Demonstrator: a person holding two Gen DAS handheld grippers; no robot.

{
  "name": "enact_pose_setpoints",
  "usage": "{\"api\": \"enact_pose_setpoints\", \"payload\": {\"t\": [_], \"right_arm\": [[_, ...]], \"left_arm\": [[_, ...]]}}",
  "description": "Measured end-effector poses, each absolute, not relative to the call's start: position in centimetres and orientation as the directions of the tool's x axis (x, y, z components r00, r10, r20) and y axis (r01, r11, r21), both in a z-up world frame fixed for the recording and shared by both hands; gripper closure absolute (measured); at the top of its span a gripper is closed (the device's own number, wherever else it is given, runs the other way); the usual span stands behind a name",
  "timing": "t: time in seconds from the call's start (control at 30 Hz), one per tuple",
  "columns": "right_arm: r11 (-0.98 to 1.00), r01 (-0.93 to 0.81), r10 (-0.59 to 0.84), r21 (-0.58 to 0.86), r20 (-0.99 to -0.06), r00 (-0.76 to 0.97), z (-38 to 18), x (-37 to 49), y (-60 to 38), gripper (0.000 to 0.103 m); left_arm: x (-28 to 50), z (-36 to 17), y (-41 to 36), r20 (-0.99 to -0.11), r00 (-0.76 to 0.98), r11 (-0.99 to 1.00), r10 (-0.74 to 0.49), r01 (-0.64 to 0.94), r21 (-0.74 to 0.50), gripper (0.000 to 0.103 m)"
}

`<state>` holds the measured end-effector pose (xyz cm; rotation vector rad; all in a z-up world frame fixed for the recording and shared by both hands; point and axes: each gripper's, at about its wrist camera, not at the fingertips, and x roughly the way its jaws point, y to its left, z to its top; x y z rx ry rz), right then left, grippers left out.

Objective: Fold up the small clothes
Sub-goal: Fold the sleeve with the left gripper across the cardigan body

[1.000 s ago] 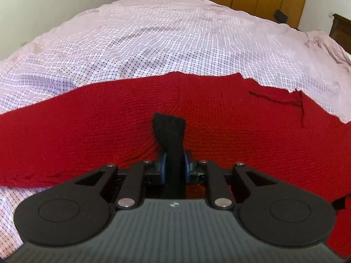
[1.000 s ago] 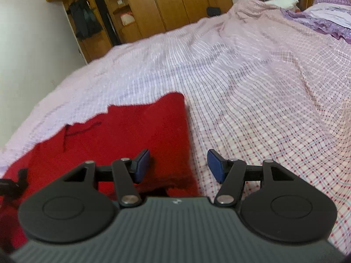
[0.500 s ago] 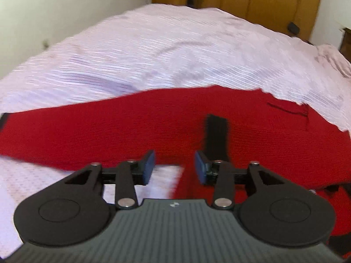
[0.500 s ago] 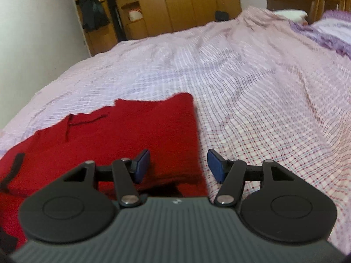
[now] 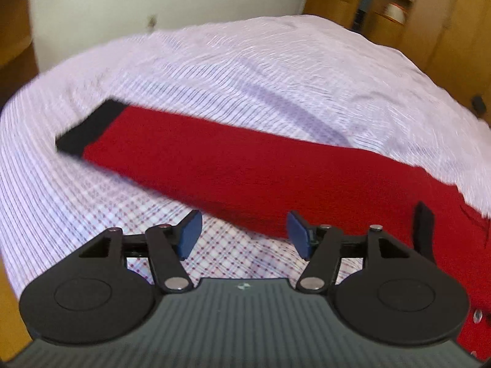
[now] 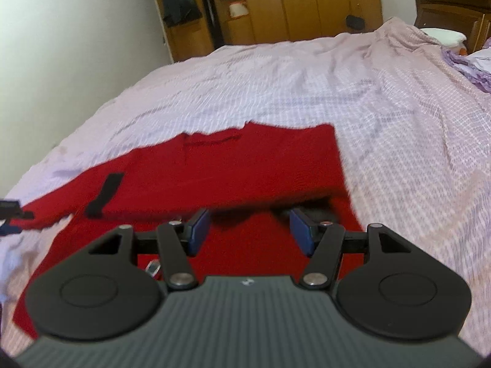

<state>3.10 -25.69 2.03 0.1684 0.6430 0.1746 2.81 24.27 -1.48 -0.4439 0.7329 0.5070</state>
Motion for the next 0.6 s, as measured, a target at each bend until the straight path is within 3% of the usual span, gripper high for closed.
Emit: {"api": "enact_pose_setpoints", "payload": {"t": [0.23,0.6], "right_arm": [[0.979,-0.096,0.191,0.182,-0.634,0.749,0.0,1.8,-24.6,0.042],[0.987,-0.059,0.145,0.147,-0.687,0.712,-3.5,2.3,-23.6,0.042]], "left_arm": [[2.9,-3.7,26.7,-0.696,0.678,0.69,0.238,-0.623,-0.37,0.035],[5.3,-4.9,27.6,-0.669,0.699,0.674,0.253,-0.623,-0.396,0.031]]}}
